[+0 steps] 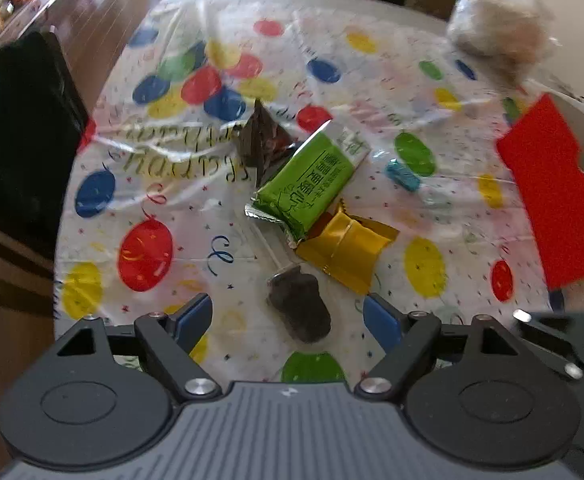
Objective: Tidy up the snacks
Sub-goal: 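Grasp the dark round candy with the right tool while the left tool grasps the clear chocolate tray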
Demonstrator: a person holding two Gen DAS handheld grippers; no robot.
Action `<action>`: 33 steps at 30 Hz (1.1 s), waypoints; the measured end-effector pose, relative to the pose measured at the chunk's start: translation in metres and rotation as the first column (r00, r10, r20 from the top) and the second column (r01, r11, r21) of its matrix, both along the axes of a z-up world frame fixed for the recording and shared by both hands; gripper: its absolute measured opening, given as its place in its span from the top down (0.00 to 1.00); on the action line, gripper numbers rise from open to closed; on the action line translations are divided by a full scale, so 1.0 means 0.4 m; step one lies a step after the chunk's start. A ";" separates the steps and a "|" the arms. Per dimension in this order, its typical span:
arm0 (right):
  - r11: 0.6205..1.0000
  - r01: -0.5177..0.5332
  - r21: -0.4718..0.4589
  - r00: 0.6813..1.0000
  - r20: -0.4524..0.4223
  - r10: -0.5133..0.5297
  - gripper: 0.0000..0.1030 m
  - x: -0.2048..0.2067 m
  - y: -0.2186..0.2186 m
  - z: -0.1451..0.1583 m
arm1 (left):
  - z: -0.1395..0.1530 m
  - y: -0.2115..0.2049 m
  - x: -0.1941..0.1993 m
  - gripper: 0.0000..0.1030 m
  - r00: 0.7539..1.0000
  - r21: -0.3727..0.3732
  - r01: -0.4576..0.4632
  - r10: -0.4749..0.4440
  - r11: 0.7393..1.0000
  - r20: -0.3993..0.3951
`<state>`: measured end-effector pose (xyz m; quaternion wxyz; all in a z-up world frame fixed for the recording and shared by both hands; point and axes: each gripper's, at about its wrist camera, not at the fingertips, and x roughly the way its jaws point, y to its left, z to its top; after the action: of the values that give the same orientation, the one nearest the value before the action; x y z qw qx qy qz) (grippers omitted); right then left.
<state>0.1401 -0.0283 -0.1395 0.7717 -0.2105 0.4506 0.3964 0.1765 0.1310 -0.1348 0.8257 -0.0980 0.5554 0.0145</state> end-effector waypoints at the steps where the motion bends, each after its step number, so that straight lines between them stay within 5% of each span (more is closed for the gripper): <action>1: 1.000 0.013 0.003 1.000 0.002 -0.013 0.68 0.003 -0.013 0.007 | -0.013 -0.004 0.013 0.28 1.000 -0.006 -0.014 0.014 1.000 -0.021; 12: 0.990 0.135 0.040 0.991 0.015 -0.135 0.68 0.041 -0.130 0.053 | -0.061 -0.057 0.042 0.41 0.997 0.051 -0.012 0.015 0.999 -0.070; 17: 0.987 0.152 0.049 0.988 0.019 -0.154 0.68 0.042 -0.150 0.058 | -0.055 -0.055 0.038 0.57 0.998 0.054 -0.036 0.039 0.998 -0.053; 33: 0.975 0.203 0.089 0.979 0.011 -0.204 0.68 0.006 -0.198 0.101 | -0.020 0.015 -0.069 0.62 0.989 -0.011 -0.146 0.146 0.989 -0.033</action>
<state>0.1424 -0.1076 -0.0991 0.8212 -0.1331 0.4441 0.3326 0.1488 0.1372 -0.1428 0.8126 -0.1438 0.5601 0.0727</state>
